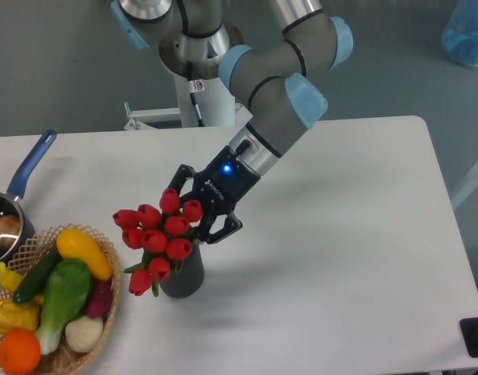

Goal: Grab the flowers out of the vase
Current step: 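Close the gripper on the bundle of tulip stems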

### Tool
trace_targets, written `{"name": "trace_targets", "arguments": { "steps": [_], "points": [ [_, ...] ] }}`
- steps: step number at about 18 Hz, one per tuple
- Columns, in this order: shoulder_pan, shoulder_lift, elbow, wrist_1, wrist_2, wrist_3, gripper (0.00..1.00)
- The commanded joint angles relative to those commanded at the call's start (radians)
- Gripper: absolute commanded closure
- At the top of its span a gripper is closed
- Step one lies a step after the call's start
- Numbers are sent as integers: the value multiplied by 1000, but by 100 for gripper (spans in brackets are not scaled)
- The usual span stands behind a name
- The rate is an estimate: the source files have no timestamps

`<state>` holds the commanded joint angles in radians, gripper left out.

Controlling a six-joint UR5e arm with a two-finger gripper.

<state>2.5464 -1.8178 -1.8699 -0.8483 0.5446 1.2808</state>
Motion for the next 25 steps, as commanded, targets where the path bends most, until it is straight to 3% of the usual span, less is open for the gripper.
{"name": "trace_targets", "arguments": {
  "steps": [4,8,12,14,25],
  "points": [
    [5,0,0,2,0,3,52],
    [9,2,-2,0,0,3,63],
    [15,2,0,0,-15,3,66],
    [15,3,0,0,-29,2,75],
    [21,38,-3,0,-66,-3,75]
  ]
}}
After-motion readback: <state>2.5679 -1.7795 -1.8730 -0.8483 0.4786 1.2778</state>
